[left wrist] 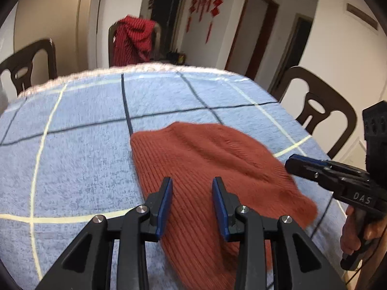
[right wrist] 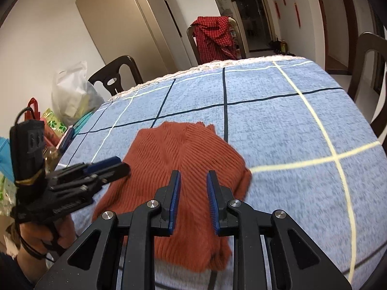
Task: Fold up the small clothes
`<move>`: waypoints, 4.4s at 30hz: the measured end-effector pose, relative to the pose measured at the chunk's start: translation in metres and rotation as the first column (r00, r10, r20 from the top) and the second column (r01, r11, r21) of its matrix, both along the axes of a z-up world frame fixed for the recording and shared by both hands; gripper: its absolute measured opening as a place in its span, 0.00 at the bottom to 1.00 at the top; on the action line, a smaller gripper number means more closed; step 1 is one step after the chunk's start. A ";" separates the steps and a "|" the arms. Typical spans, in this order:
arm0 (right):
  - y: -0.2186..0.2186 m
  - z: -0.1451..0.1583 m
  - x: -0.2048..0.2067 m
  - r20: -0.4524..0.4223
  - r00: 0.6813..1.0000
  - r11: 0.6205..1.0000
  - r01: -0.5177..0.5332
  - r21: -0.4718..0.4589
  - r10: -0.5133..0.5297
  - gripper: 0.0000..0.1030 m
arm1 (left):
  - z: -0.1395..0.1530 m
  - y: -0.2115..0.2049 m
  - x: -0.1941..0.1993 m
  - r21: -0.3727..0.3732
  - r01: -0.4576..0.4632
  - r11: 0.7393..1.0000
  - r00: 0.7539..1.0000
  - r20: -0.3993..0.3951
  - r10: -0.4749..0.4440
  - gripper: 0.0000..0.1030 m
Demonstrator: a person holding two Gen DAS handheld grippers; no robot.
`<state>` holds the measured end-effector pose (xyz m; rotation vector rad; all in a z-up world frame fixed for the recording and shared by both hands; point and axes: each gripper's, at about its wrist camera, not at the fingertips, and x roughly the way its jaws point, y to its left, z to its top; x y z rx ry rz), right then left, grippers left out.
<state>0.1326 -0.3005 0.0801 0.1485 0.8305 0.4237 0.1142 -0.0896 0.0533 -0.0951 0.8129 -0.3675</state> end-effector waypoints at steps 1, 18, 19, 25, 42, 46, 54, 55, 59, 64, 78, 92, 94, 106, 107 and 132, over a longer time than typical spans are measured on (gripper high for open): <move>0.001 -0.001 0.005 -0.003 1.000 1.000 0.002 -0.003 -0.002 0.22 | -0.005 -0.001 0.003 -0.005 -0.001 1.000 1.000 -0.018 0.001 0.35; -0.004 -0.039 0.040 -0.059 0.997 0.999 0.042 -0.027 -0.044 0.22 | -0.021 0.001 0.001 -0.012 -0.004 1.000 1.000 -0.005 0.004 0.39; -0.007 -0.038 0.042 -0.074 0.996 0.999 0.043 -0.017 -0.044 0.22 | -0.019 0.001 0.001 -0.012 -0.002 1.000 1.000 -0.010 0.002 0.39; -0.011 -0.009 0.006 -0.032 0.999 0.999 0.030 -0.023 -0.031 0.22 | 0.001 0.016 -0.027 -0.064 0.007 0.998 1.000 0.005 -0.006 0.38; -0.013 -0.030 -0.054 -0.026 1.000 0.991 -0.014 -0.130 0.011 0.14 | -0.020 0.016 -0.071 -0.044 0.029 0.999 0.999 -0.023 -0.030 0.41; -0.014 -0.031 -0.054 -0.029 1.000 0.993 -0.012 -0.115 0.009 0.14 | -0.025 0.016 -0.072 -0.051 0.013 0.999 0.999 -0.034 -0.015 0.43; -0.017 -0.033 -0.055 -0.050 0.999 0.996 -0.005 -0.085 0.001 0.16 | -0.025 0.015 -0.072 -0.047 0.001 0.999 0.999 -0.040 -0.003 0.45; -0.018 -0.033 -0.054 -0.053 0.999 0.997 -0.004 -0.081 -0.001 0.17 | -0.025 0.015 -0.072 -0.047 -0.001 0.999 0.999 -0.041 -0.001 0.45; -0.021 -0.029 -0.054 -0.066 0.998 0.998 0.000 -0.068 -0.005 0.17 | -0.022 0.017 -0.074 -0.050 -0.004 0.999 0.999 -0.051 0.001 0.44; -0.025 -0.002 -0.063 0.001 1.000 0.999 0.012 -0.044 -0.012 0.17 | -0.002 0.022 -0.078 -0.056 -0.013 0.998 1.000 0.000 0.013 0.44; -0.018 -0.026 -0.047 -0.051 0.998 0.999 0.023 -0.036 -0.025 0.17 | -0.018 0.022 -0.068 -0.062 -0.037 0.997 0.999 -0.040 0.035 0.42; -0.037 -0.015 -0.038 -0.091 0.994 0.995 0.065 0.081 -0.058 0.52 | -0.006 0.029 -0.061 -0.094 -0.039 0.995 0.999 -0.039 0.035 0.42; -0.040 -0.016 -0.032 -0.109 0.992 0.991 0.077 0.107 -0.066 0.52 | -0.006 0.033 -0.055 -0.109 -0.049 0.993 0.998 -0.048 0.044 0.42; -0.051 -0.041 0.007 -0.198 0.979 0.972 0.093 0.214 -0.050 0.53 | -0.029 0.044 -0.023 -0.242 -0.071 0.968 0.988 -0.153 0.035 0.53; -0.052 -0.044 0.011 -0.208 0.977 0.970 0.094 0.223 -0.046 0.53 | -0.032 0.044 -0.021 -0.248 -0.073 0.966 0.986 -0.160 0.034 0.54; -0.030 -0.052 0.035 -0.238 0.970 0.948 0.031 0.317 0.048 0.30 | -0.042 0.027 -0.006 -0.261 -0.049 0.964 0.987 -0.158 0.007 0.56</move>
